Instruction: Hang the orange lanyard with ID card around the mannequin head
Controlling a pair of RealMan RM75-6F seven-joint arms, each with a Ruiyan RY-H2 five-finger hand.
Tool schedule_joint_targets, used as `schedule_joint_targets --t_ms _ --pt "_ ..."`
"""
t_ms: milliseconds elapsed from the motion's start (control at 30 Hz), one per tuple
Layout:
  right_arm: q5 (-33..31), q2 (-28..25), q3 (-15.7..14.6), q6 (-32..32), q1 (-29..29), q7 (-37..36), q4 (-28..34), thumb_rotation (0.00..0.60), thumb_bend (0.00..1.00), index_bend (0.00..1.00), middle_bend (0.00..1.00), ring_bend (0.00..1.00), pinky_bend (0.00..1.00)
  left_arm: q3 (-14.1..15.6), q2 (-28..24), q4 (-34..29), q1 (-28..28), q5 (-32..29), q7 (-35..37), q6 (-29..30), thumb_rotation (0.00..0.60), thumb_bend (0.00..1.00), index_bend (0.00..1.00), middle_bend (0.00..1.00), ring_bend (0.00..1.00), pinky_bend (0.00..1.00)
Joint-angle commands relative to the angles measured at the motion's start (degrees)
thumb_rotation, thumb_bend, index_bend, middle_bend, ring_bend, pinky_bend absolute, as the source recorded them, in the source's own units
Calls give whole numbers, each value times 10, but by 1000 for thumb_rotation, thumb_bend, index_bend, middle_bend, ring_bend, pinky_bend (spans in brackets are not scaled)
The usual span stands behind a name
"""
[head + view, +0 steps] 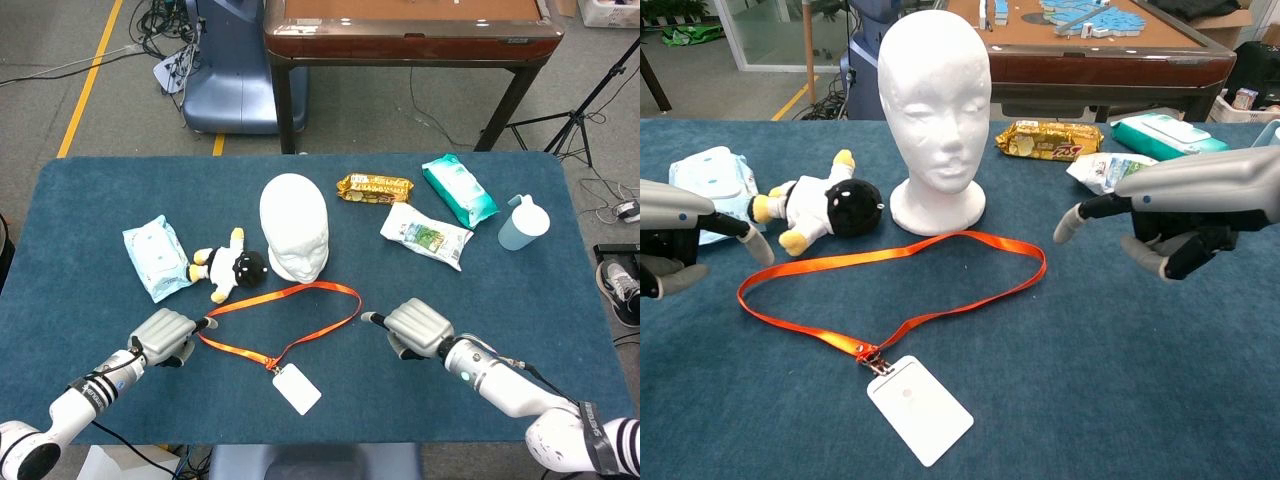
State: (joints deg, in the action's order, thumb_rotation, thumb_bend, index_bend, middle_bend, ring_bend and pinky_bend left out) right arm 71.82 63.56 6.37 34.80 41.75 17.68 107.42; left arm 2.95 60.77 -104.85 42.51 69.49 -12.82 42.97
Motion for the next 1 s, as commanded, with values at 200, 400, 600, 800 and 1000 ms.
schedule_joint_targets --t_ms 200,400,600,800,1000 --pt "-95 68 -12 -28 68 53 -56 600 778 168 1000 1000 1000 -1 -5 -4 -8 10 7 8 600 603 197 977 978 859" --pt "-179 113 -38 -32 118 94 -90 600 778 169 1000 1000 1000 -3 -12 -10 -9 10 11 4 600 603 195 977 978 858" --pt "-234 141 -66 -15 148 115 -111 600 778 169 1000 1000 1000 0 -12 -11 -17 17 12 12 600 603 195 977 978 858" --pt "-268 159 -80 -4 171 123 -128 600 778 168 1000 1000 1000 -3 -12 -11 -18 19 15 10 600 603 195 977 978 858" --pt "-270 146 -103 7 176 125 -103 600 778 168 1000 1000 1000 -3 -10 -10 -20 22 15 10 600 603 195 977 978 858"
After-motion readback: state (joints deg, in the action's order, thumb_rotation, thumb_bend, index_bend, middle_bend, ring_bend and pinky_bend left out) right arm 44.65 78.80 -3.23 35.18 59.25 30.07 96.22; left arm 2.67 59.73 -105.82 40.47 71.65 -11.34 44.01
